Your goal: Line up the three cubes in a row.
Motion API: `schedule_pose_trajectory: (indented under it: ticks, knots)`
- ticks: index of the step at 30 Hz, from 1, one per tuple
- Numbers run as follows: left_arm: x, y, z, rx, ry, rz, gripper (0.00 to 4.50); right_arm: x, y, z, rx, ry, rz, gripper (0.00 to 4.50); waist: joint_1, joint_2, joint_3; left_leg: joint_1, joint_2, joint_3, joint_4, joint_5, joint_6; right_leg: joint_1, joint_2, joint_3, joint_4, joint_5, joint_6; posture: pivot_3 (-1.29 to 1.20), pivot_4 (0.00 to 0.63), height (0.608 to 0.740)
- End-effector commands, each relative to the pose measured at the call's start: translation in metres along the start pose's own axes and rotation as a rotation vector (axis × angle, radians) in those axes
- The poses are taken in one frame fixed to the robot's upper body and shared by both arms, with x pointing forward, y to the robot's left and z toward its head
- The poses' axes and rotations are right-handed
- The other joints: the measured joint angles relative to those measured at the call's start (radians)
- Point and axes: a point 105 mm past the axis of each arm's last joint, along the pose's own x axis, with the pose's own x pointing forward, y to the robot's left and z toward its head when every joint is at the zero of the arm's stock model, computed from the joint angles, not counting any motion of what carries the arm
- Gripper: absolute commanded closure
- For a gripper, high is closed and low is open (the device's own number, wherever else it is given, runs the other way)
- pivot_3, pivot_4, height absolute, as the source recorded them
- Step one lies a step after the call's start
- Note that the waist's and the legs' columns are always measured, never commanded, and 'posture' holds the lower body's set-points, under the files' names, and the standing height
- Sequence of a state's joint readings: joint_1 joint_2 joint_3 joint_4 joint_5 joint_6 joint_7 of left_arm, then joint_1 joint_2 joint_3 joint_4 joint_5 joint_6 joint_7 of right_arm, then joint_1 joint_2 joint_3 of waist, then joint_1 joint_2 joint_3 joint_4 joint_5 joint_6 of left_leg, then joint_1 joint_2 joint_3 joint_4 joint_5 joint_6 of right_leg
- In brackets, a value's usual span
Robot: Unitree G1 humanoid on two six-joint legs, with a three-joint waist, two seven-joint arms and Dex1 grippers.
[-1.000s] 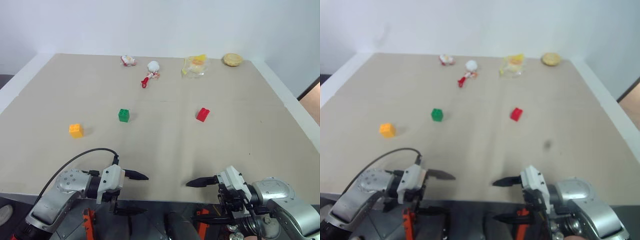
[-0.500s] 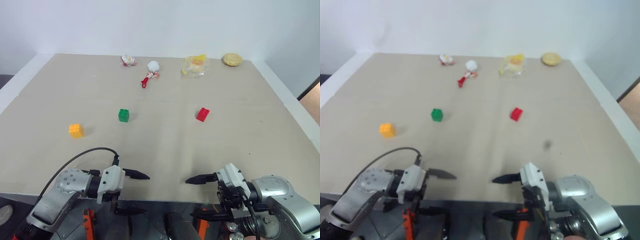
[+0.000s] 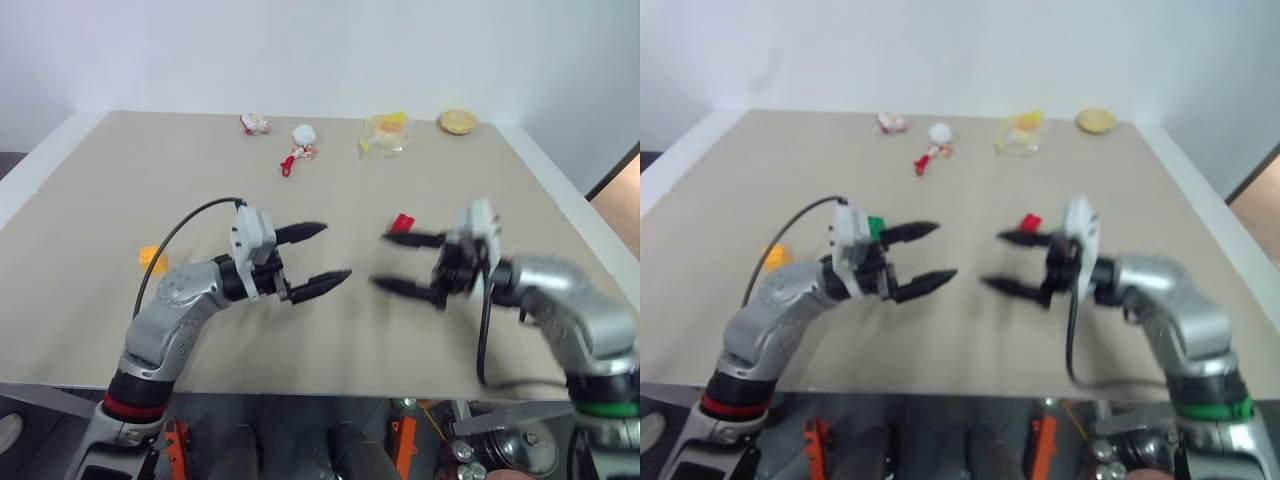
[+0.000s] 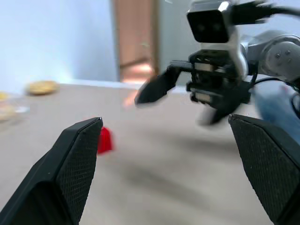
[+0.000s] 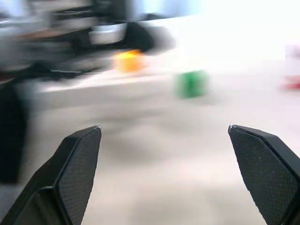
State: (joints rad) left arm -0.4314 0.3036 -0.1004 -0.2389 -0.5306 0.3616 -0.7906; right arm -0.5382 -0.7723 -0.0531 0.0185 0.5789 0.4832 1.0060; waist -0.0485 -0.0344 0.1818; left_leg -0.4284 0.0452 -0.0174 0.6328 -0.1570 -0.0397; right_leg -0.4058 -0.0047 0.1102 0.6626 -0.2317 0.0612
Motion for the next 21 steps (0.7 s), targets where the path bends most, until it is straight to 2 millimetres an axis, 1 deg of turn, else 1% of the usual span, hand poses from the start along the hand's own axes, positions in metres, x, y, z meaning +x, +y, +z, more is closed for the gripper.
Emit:
schedule_pose_trajectory:
  ticks: [1, 3, 6, 9, 12, 16, 21]
  knots:
    - [0.01, 0.007, 0.01, -0.006, -0.051, 0.053, 0.04, -0.006, -0.042, -0.015, 0.009, 0.049, -0.136, 0.0, 0.0, 0.001, 0.001, -0.001, 0.0, 0.0, -0.001, 0.0, 0.0, -0.001, 0.0, 0.0, 0.0, 0.0, 0.0, 0.0, 0.15, 0.74]
    - [0.014, 0.009, 0.01, 0.002, -0.056, 0.071, 0.04, -0.006, -0.059, -0.02, 0.015, 0.06, -0.174, 0.0, 0.0, 0.001, 0.001, -0.004, -0.001, 0.0, -0.005, 0.0, 0.0, -0.004, 0.0, 0.001, 0.0, -0.001, 0.002, 0.0, 0.15, 0.74]
    - [0.016, 0.011, 0.008, 0.01, -0.053, 0.081, 0.04, -0.003, -0.077, -0.029, 0.012, 0.088, -0.212, 0.0, -0.002, 0.002, 0.001, -0.004, -0.002, -0.001, -0.012, -0.001, 0.001, -0.005, 0.002, 0.002, 0.0, -0.002, 0.006, 0.0, 0.15, 0.74]
    - [0.017, 0.013, 0.008, 0.016, -0.051, 0.09, 0.04, 0.002, -0.089, -0.038, 0.016, 0.115, -0.237, 0.0, -0.002, 0.002, 0.001, -0.002, -0.001, -0.001, -0.015, -0.002, 0.003, -0.005, 0.003, 0.002, 0.0, -0.004, 0.002, 0.0, 0.15, 0.74]
    - [0.018, 0.013, 0.008, 0.017, -0.054, 0.096, 0.04, 0.008, -0.092, -0.043, 0.033, 0.122, -0.232, 0.0, -0.001, 0.003, 0.001, -0.002, -0.001, -0.002, -0.016, -0.003, 0.004, -0.005, 0.004, 0.001, 0.0, -0.005, 0.001, 0.0, 0.15, 0.74]
    - [0.02, 0.014, 0.009, 0.026, -0.06, 0.109, 0.04, 0.017, -0.09, -0.051, 0.063, 0.137, -0.208, 0.0, -0.001, 0.003, 0.001, -0.002, -0.001, -0.002, -0.015, -0.003, 0.003, -0.004, 0.003, 0.001, 0.0, -0.005, 0.001, 0.0, 0.15, 0.74]
    - [0.022, 0.015, 0.012, 0.052, -0.072, 0.123, 0.04, 0.023, -0.09, -0.061, 0.066, 0.181, -0.22, 0.0, -0.002, 0.003, 0.001, -0.002, -0.002, -0.002, -0.013, -0.003, 0.003, -0.003, 0.002, 0.001, 0.0, -0.004, 0.005, 0.0, 0.15, 0.74]
